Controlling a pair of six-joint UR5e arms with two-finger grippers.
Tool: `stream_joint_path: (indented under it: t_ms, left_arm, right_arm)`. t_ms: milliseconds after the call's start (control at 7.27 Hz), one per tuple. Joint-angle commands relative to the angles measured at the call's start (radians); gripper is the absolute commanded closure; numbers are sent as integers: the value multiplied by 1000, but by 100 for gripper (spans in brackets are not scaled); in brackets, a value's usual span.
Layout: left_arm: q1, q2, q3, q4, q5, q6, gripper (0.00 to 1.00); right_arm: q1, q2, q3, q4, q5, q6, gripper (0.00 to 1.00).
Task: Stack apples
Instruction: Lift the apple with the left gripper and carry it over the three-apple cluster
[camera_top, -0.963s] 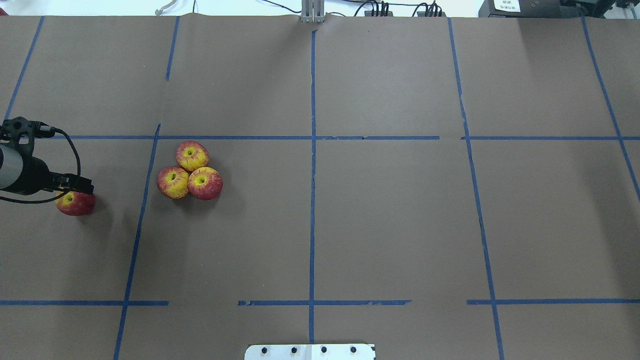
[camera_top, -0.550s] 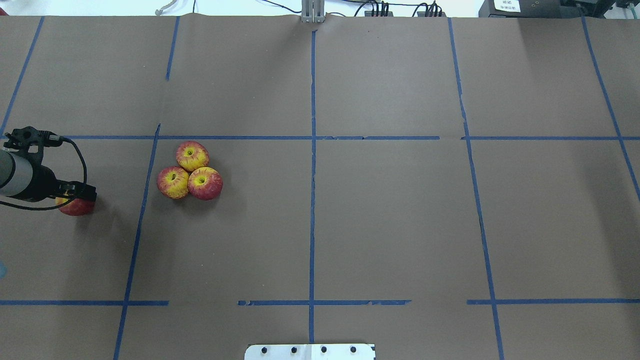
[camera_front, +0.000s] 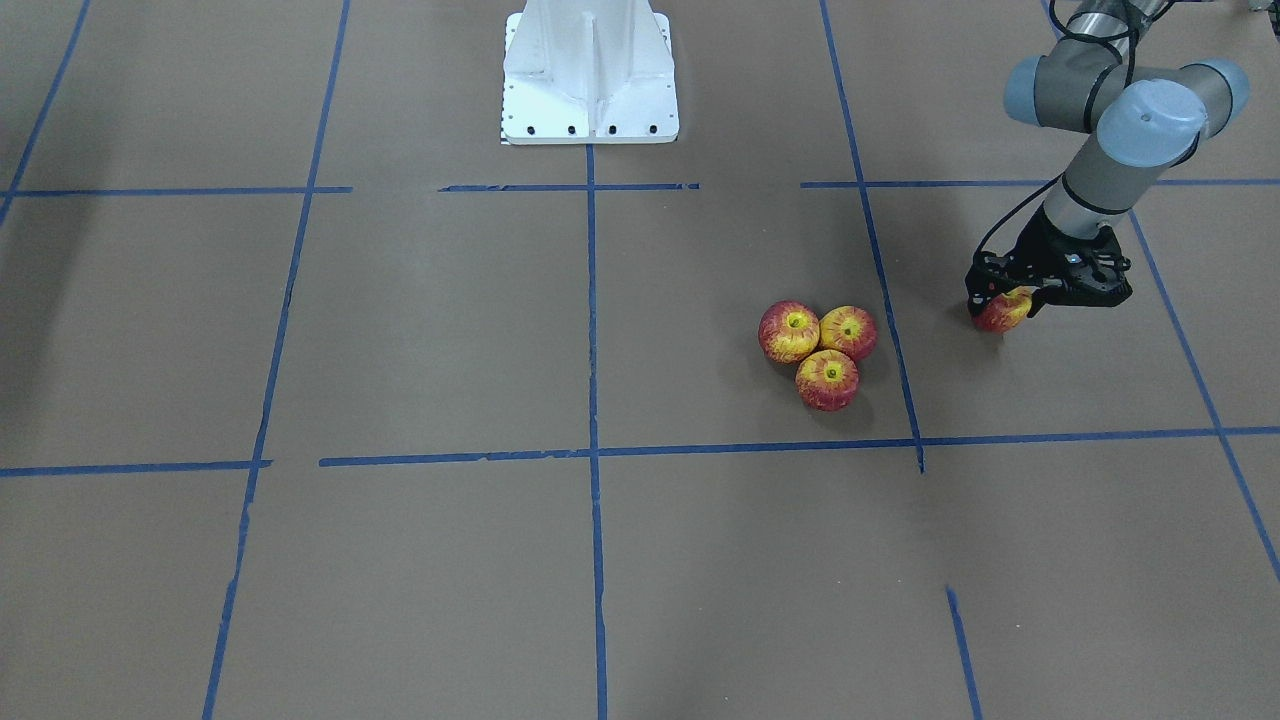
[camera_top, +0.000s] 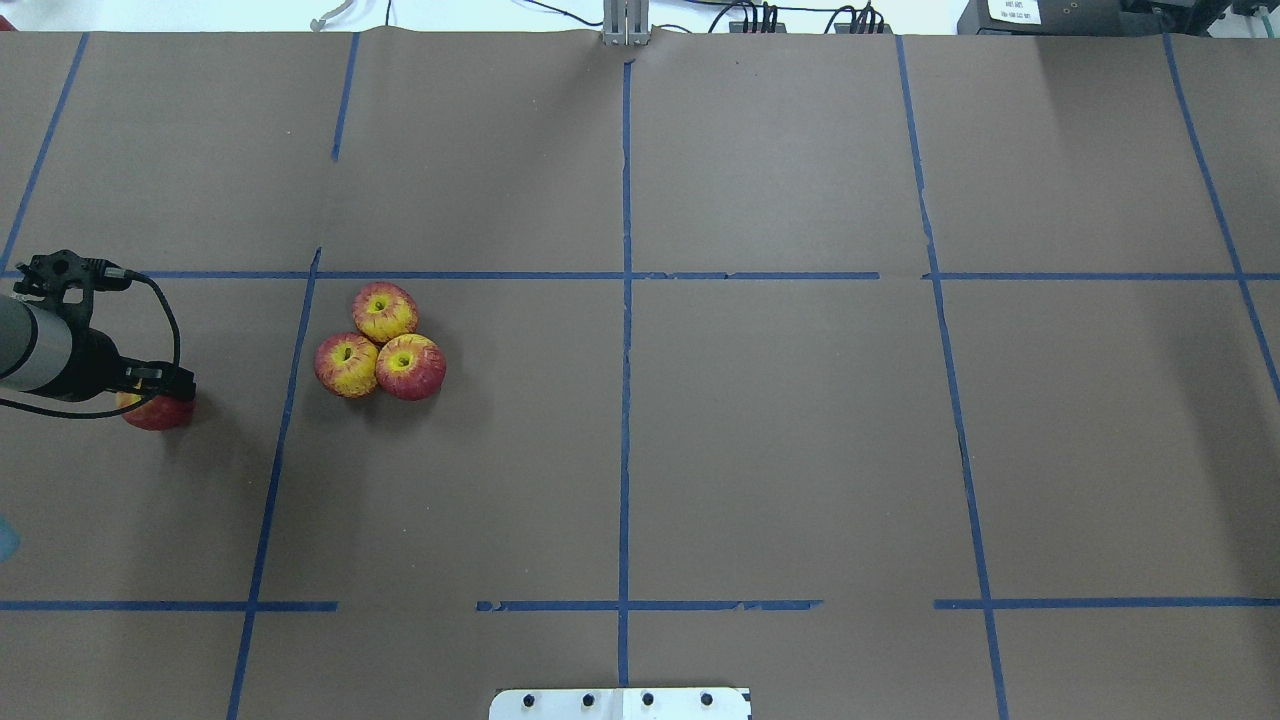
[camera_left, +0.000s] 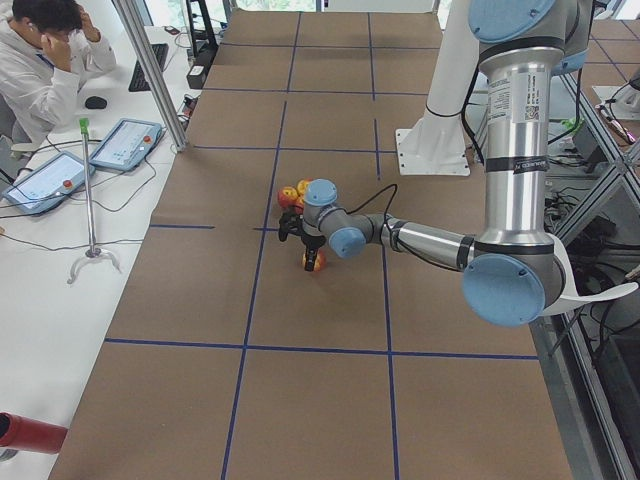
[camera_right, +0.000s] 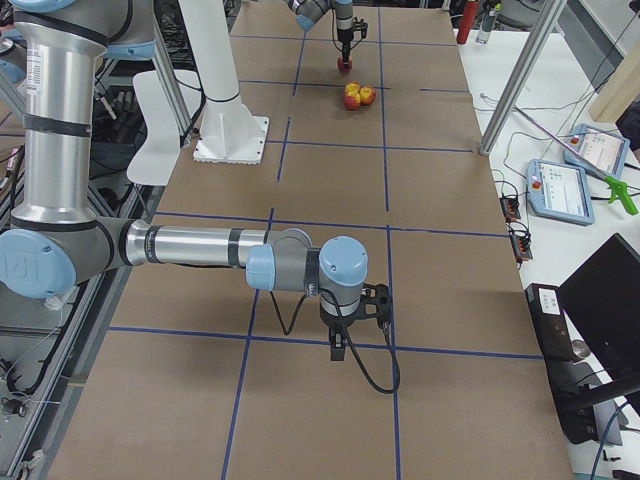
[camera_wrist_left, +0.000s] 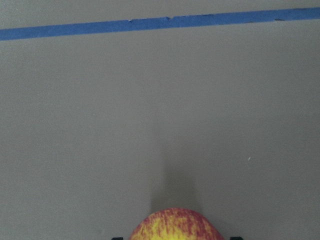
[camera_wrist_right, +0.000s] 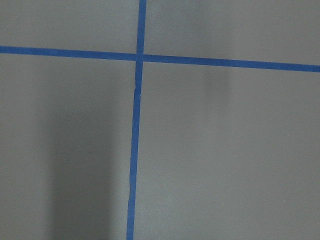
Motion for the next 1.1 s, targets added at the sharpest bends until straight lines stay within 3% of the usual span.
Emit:
stream_joint_path:
  t_ms: [0, 138, 412, 550, 962]
  left_arm:
    - [-5, -19, -158, 134, -41, -2, 100]
    - [-6, -105, -194, 237, -49, -35, 100]
    - [0, -351, -156, 425, -49, -182, 100]
    - [3, -395, -162, 502, -48, -189, 100]
    - [95, -470, -61, 496, -9, -262, 100]
  right_arm:
    - [0, 0, 0, 0, 0, 0, 0]
    - [0, 0, 0, 0, 0, -2, 0]
    - [0, 0, 0, 0, 0, -2, 0]
    - [0, 0, 0, 0, 0, 0, 0]
    - [0, 0, 0, 0, 0, 0, 0]
